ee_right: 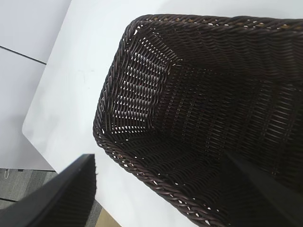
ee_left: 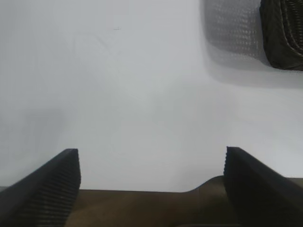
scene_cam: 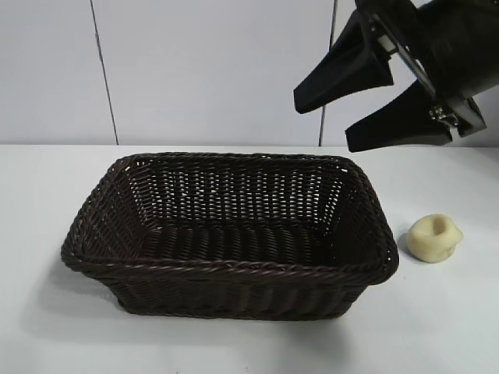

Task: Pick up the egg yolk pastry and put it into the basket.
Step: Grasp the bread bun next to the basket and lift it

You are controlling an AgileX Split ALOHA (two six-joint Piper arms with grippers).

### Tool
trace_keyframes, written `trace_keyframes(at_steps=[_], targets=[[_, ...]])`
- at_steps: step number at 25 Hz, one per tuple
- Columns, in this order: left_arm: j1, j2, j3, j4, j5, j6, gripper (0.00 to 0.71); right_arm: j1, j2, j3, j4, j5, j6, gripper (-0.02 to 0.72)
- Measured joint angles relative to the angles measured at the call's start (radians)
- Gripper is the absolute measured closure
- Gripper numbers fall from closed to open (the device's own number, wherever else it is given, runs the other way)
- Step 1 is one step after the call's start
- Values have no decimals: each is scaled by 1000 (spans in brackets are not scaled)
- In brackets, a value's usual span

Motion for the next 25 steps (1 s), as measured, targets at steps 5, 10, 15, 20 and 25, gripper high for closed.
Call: trace_keyframes(at_steps=[5, 10, 15, 20, 25], targets=[[0, 0, 19, -25, -41, 0, 114, 0, 0, 0, 0, 0, 0, 175], [0, 0, 19, -29, -42, 0, 114, 0, 0, 0, 0, 0, 0, 175], [0, -79, 21, -29, -44, 0, 114, 0, 0, 0, 0, -4, 0, 175], [0, -293, 21, -29, -43, 0, 114, 0, 0, 0, 1, 4, 0, 175], [0, -328, 19, -35, -34, 0, 114, -8, 0, 0, -1, 22, 76, 175]])
